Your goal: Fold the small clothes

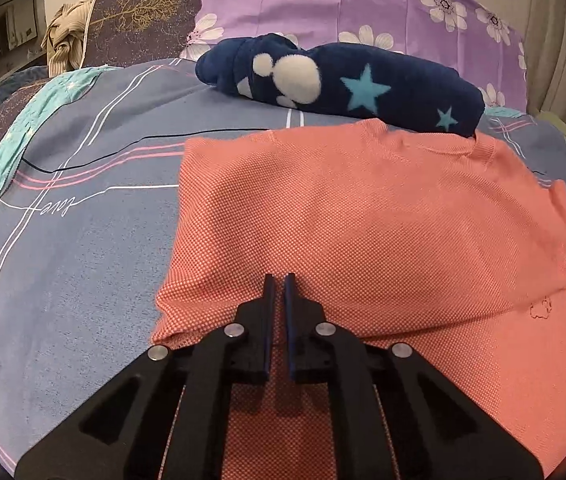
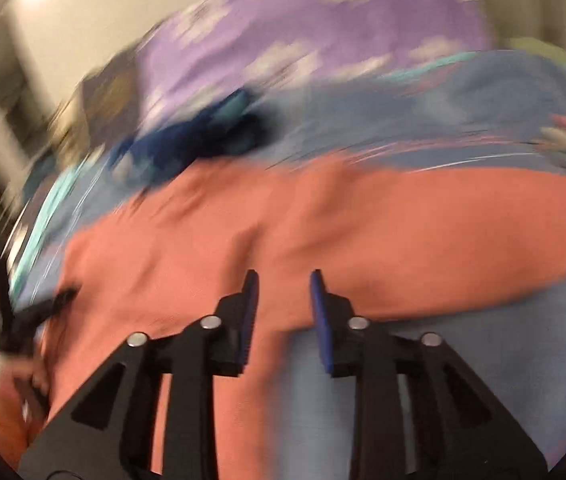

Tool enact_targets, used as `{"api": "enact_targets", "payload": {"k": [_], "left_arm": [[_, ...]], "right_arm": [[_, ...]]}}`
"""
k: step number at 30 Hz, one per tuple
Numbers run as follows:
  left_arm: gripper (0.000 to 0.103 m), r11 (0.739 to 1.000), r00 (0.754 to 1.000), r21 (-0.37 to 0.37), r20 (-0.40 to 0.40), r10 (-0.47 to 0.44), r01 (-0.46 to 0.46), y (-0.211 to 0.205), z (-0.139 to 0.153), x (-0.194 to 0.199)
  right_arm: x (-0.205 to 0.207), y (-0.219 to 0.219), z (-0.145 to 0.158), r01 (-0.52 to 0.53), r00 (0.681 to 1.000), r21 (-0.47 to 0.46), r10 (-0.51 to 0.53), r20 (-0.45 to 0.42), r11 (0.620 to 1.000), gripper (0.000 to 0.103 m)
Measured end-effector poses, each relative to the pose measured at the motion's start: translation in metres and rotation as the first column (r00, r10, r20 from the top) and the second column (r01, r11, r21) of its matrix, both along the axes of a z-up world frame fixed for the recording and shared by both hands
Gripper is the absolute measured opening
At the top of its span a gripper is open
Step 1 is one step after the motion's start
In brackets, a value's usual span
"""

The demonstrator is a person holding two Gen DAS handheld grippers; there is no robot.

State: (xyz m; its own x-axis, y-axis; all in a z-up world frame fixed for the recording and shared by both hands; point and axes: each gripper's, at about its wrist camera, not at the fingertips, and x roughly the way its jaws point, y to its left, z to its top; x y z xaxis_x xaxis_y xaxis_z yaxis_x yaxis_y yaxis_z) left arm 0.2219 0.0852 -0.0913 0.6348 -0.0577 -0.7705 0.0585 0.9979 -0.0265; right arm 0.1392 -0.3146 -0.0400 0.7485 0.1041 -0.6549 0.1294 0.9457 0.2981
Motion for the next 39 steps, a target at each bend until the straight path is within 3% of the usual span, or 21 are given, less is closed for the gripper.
{"api": "enact_targets", "payload": {"k": [2,3,4,5,8,10,13,14,15,18,19,22,24,25,27,30,33,37,39], "left_arm": [[0.006,1.000,1.000,-0.005,-0.001,0.000,0.000,0.004,0.002,0.000],[0.006,1.000,1.000,-0.007,-0.001,0.000,0.000,0.006,0.002,-0.002],[0.006,1.000,1.000,-0.007,-0.001,0.000,0.000,0.006,0.002,-0.002],[0.006,1.000,1.000,-0.007,-0.001,0.000,0.000,0.006,0.004,-0.003],[0.007,1.000,1.000,-0.004,0.001,0.000,0.000,0.006,0.004,-0.004],[0.007,1.000,1.000,-0.006,0.003,0.000,0.000,0.007,0.004,-0.004],[0.007,1.000,1.000,-0.017,0.003,0.001,-0.001,0.008,0.004,-0.004],[0.007,1.000,1.000,-0.020,0.003,0.001,-0.001,0.008,0.004,-0.004],[0.007,1.000,1.000,-0.023,0.003,0.001,-0.001,0.008,0.004,-0.004],[0.007,1.000,1.000,-0.030,0.004,0.001,-0.001,0.009,0.004,-0.004],[0.007,1.000,1.000,-0.031,0.004,0.002,-0.001,0.009,0.004,-0.004],[0.007,0.999,1.000,-0.033,0.005,0.002,-0.002,0.009,0.004,-0.004],[0.007,0.999,1.000,-0.034,0.007,0.003,-0.003,0.009,0.004,-0.003],[0.007,0.999,1.000,-0.036,0.007,0.003,-0.003,0.009,0.004,-0.003],[0.007,0.999,1.000,-0.045,0.008,0.003,-0.002,0.011,0.004,-0.003],[0.007,0.998,1.000,-0.061,0.007,0.003,-0.002,0.013,0.003,-0.003],[0.007,0.997,1.000,-0.076,0.006,0.002,-0.001,0.015,0.003,-0.004],[0.009,0.994,1.000,-0.110,0.005,-0.004,0.004,0.018,0.003,-0.003],[0.023,0.987,1.000,-0.162,0.007,-0.019,0.020,0.022,0.004,-0.003]], "right_arm": [[-0.024,-0.060,0.004,0.219,0.976,0.032,-0.219,0.010,0.975,0.031],[-0.035,-0.088,0.002,0.326,0.945,0.060,-0.326,-0.008,0.943,0.031],[-0.047,-0.116,-0.001,0.431,0.902,0.098,-0.429,-0.041,0.897,0.034],[-0.064,-0.152,-0.011,0.558,0.830,0.179,-0.550,-0.094,0.810,0.034],[-0.080,-0.197,-0.029,0.674,0.733,0.285,-0.664,-0.148,0.682,0.032],[-0.076,-0.209,-0.038,0.685,0.715,0.346,-0.682,-0.150,0.642,0.036],[-0.062,-0.207,-0.040,0.692,0.706,0.331,-0.698,-0.121,0.642,0.039],[-0.055,-0.204,-0.039,0.705,0.693,0.317,-0.710,-0.123,0.634,0.034],[-0.049,-0.204,-0.039,0.702,0.695,0.329,-0.708,-0.123,0.632,0.009],[-0.029,-0.199,-0.031,0.633,0.745,0.418,-0.659,-0.104,0.651,0.006],[-0.022,-0.189,-0.024,0.599,0.772,0.416,-0.632,-0.069,0.685,0.006],[0.005,-0.129,0.009,0.379,0.895,0.399,-0.440,0.070,0.835,0.006],[0.025,-0.065,0.030,0.162,0.960,0.348,-0.229,0.159,0.923,0.006],[0.033,-0.033,0.035,0.057,0.975,0.316,-0.121,0.185,0.947,0.006],[0.043,0.020,0.036,-0.103,0.981,0.277,0.050,0.190,0.955,0.006],[0.050,0.088,0.015,-0.281,0.958,0.235,0.256,0.131,0.931,0.007],[0.056,0.128,-0.019,-0.357,0.933,0.179,0.360,0.014,0.917,0.007],[0.051,0.146,-0.051,-0.391,0.908,0.187,0.411,-0.079,0.901,0.013],[0.047,0.146,-0.050,-0.403,0.905,0.186,0.420,-0.062,0.896,0.019]]}}
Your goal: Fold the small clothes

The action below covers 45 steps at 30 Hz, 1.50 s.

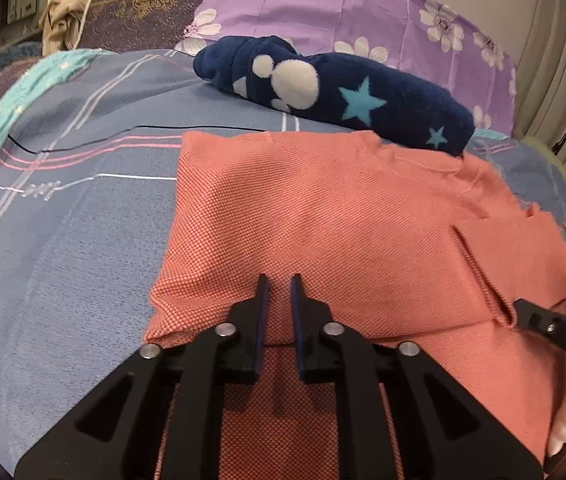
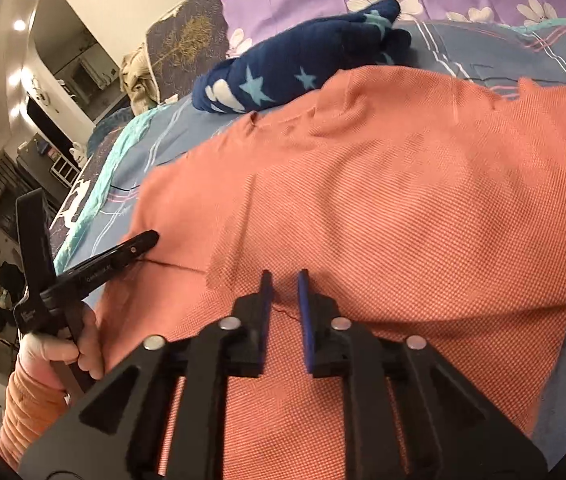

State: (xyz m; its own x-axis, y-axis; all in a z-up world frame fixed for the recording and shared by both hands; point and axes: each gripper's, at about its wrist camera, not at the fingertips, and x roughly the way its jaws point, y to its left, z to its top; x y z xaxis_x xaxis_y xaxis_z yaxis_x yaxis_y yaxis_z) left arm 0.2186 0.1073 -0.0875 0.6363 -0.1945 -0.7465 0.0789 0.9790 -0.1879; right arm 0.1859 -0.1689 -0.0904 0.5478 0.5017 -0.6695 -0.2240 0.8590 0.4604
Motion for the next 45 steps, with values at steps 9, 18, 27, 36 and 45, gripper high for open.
{"api": "enact_targets", "payload": {"k": [9,18,27,36,45], "left_arm": [[0.045,0.948,0.970,-0.209,0.036,-0.239,0.241,-0.062,0.040,-0.010],[0.003,0.929,0.938,-0.180,-0.069,-0.339,0.322,-0.135,0.011,0.012],[0.003,0.939,0.925,-0.067,0.210,-0.318,0.338,-0.117,0.124,-0.002],[0.003,0.983,0.968,0.008,0.174,-0.182,0.183,-0.026,0.123,-0.003],[0.008,0.993,0.997,0.095,0.043,-0.067,0.063,0.014,0.065,0.009]], "right_arm": [[-0.010,-0.003,0.008,0.035,0.998,-0.048,-0.033,0.046,0.998,0.023],[-0.022,-0.040,-0.010,0.077,0.997,0.044,-0.076,-0.029,0.996,0.018],[-0.022,-0.046,-0.015,0.089,0.996,0.078,-0.087,-0.029,0.993,0.017],[-0.021,-0.043,-0.016,0.089,0.996,0.071,-0.087,-0.026,0.993,0.017],[-0.023,-0.044,-0.015,0.087,0.996,0.069,-0.086,-0.025,0.994,0.018]]}}
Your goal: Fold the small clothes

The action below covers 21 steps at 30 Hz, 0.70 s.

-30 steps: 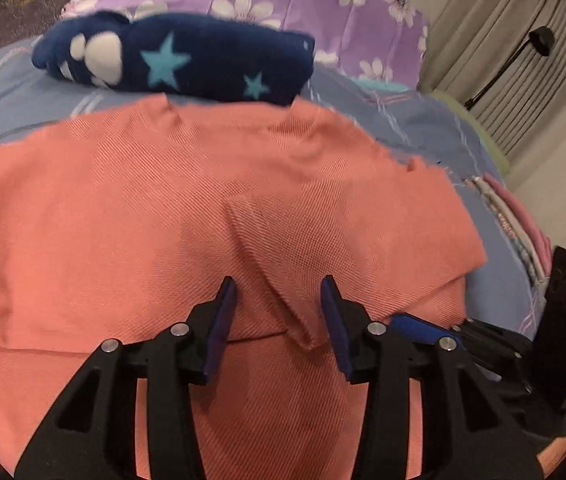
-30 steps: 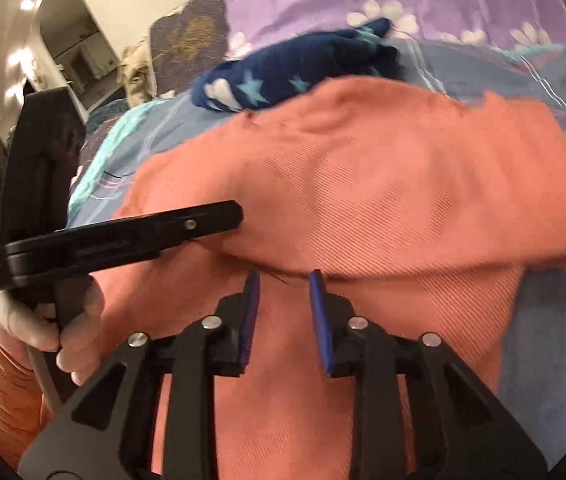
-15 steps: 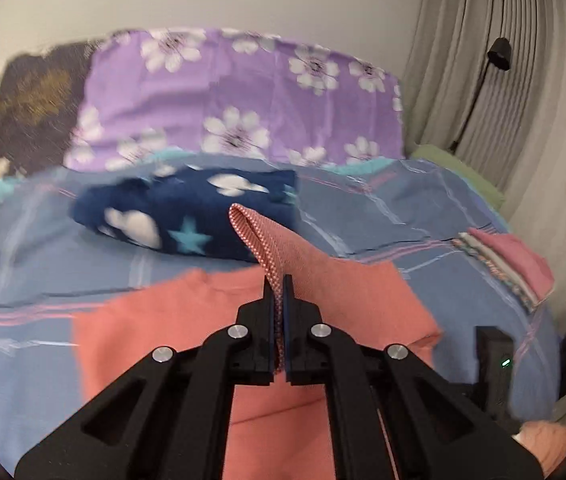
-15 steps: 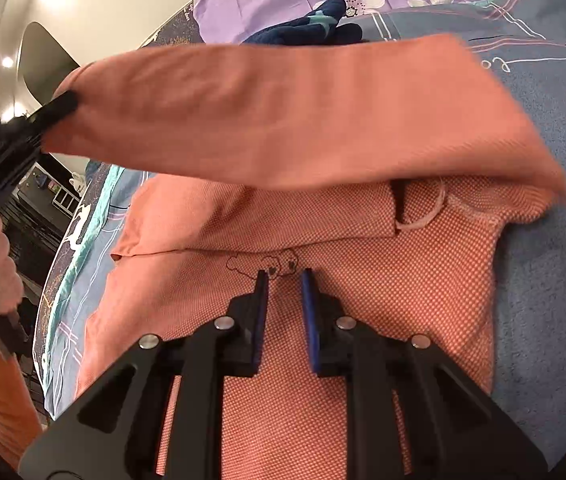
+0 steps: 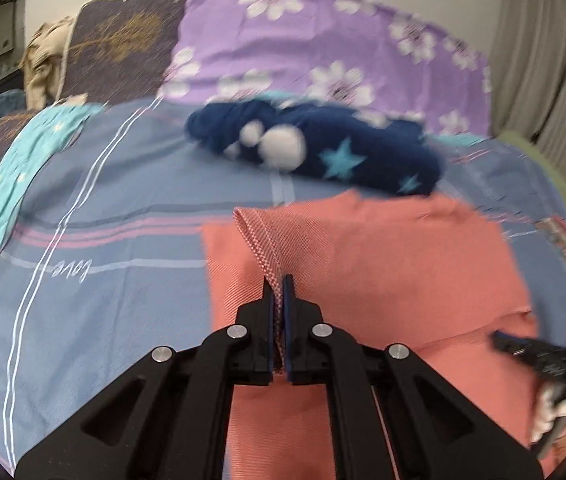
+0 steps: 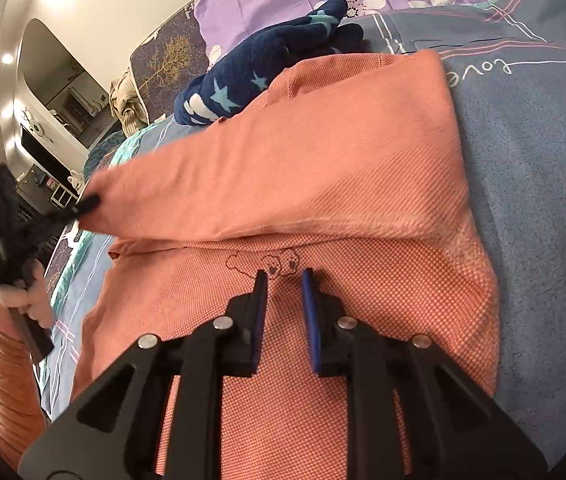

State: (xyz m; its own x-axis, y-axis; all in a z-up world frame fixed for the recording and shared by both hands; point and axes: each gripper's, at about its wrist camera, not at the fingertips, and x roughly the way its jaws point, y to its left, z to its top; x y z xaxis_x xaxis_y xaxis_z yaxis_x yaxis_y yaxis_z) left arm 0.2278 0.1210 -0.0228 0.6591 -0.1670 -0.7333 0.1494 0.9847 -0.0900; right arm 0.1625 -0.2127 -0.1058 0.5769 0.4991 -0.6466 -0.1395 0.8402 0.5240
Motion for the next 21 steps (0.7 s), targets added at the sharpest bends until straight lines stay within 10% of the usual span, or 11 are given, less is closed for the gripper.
{"api": "enact_targets", "payload": {"k": [3,9,17,21], "left_arm": [[0.028,0.988,0.995,0.119,0.002,0.102,-0.101,0.009,-0.017,0.001],[0.030,0.999,1.000,0.031,-0.007,0.022,-0.021,-0.006,-0.023,-0.003],[0.039,0.981,1.000,0.196,-0.011,-0.005,0.007,-0.041,-0.057,-0.008],[0.040,0.976,1.000,0.217,-0.001,-0.003,0.004,-0.043,-0.057,-0.007]], "right_arm": [[0.000,0.000,0.000,-0.001,1.000,0.000,0.001,0.000,1.000,0.018],[-0.001,0.003,0.002,0.003,1.000,-0.023,-0.003,0.004,1.000,0.019],[-0.007,-0.010,0.054,0.063,0.986,-0.081,-0.049,0.159,0.995,0.025],[0.022,-0.027,0.014,0.139,0.988,-0.337,-0.151,-0.009,0.931,0.015]]}}
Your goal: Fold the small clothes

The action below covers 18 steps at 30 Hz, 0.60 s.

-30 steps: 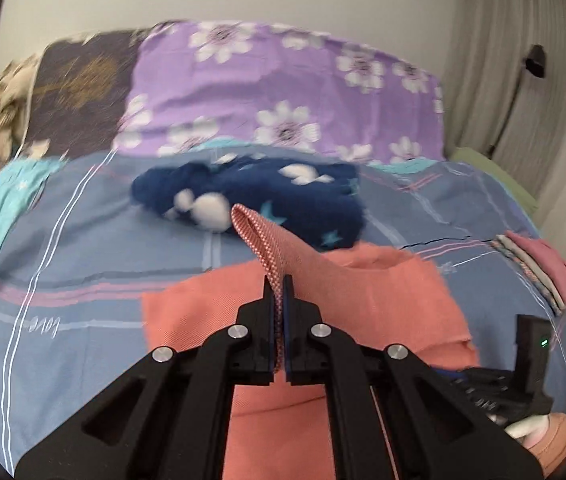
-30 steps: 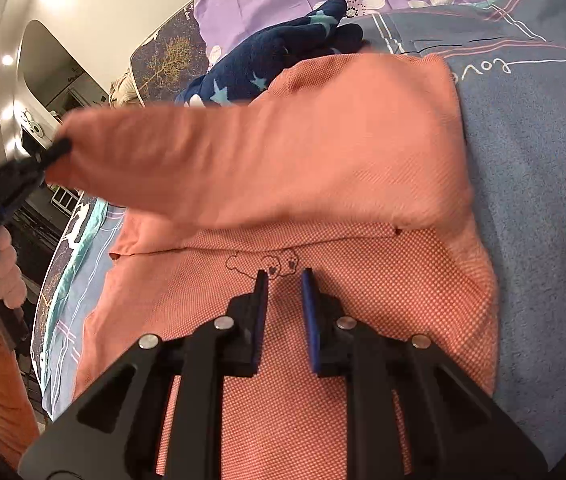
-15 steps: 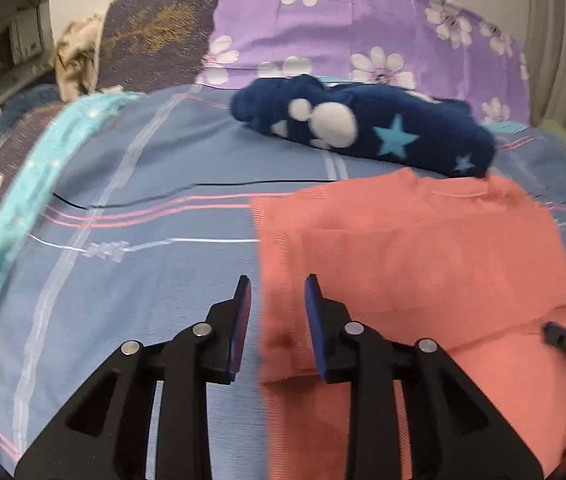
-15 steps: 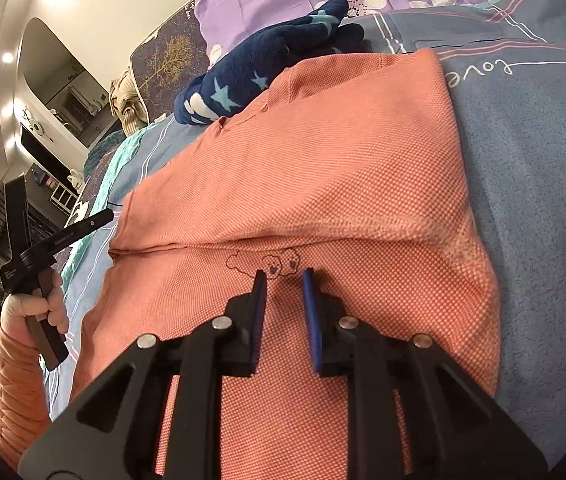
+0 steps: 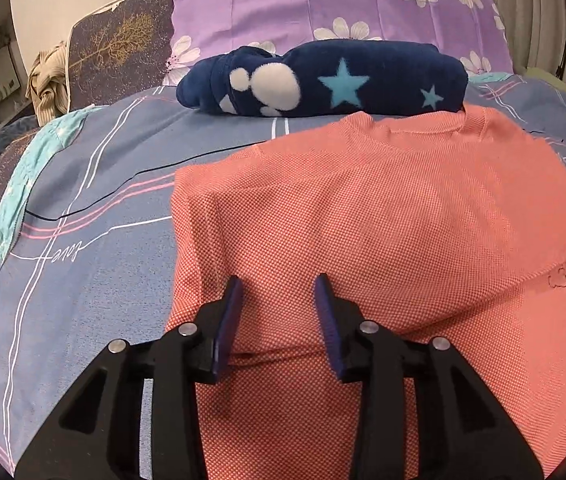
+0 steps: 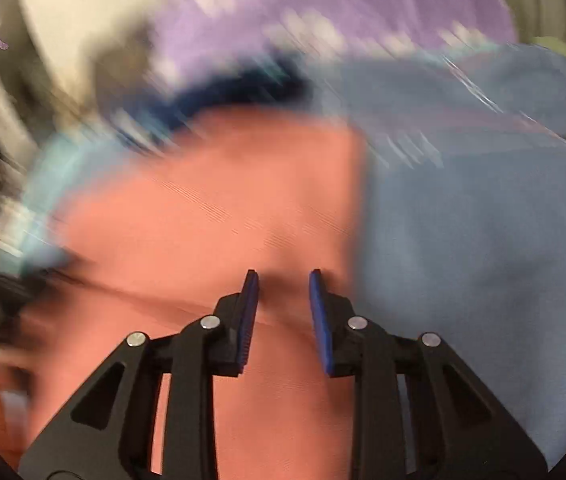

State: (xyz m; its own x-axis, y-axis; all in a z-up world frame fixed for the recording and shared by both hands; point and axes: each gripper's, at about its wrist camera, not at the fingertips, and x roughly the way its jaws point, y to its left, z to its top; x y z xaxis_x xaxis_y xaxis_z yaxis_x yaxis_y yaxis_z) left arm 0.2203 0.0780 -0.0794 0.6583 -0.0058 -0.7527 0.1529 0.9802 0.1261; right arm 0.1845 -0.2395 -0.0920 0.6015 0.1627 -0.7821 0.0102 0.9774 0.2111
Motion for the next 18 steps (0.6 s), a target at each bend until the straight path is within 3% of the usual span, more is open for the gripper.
{"api": "enact_targets", "payload": {"k": [2,7,9,11,13,16,18], "left_arm": [[0.040,1.000,1.000,-0.008,0.001,0.001,-0.001,0.001,0.000,-0.001],[0.040,1.000,1.000,-0.030,-0.003,0.001,-0.001,0.004,0.000,0.000],[0.040,0.998,1.000,-0.057,-0.001,0.000,0.000,0.008,0.006,-0.003],[0.040,0.990,1.000,-0.140,-0.004,-0.015,0.014,0.014,0.015,-0.006],[0.040,0.978,0.999,-0.207,0.030,-0.019,0.025,0.020,0.030,-0.008],[0.040,0.984,0.998,-0.179,0.054,-0.015,0.025,0.016,0.037,0.001],[0.041,0.996,0.999,-0.085,-0.036,-0.004,0.001,0.007,0.010,0.016]], "right_arm": [[-0.006,-0.011,-0.003,-0.036,0.999,0.031,0.034,0.040,0.999,0.013],[-0.011,-0.001,0.001,-0.053,0.997,-0.083,0.058,0.060,0.995,0.010],[-0.013,-0.010,0.008,-0.049,0.997,-0.014,0.050,0.053,0.999,0.015],[-0.014,-0.021,0.020,-0.033,0.998,0.087,0.027,0.062,0.996,0.023],[-0.008,-0.025,0.032,-0.026,0.996,0.070,0.020,0.088,0.997,0.024],[0.017,-0.031,0.043,-0.040,0.993,0.074,0.032,0.114,0.996,0.029],[0.033,-0.029,0.025,-0.036,0.999,0.043,0.035,0.031,0.998,0.033]]}}
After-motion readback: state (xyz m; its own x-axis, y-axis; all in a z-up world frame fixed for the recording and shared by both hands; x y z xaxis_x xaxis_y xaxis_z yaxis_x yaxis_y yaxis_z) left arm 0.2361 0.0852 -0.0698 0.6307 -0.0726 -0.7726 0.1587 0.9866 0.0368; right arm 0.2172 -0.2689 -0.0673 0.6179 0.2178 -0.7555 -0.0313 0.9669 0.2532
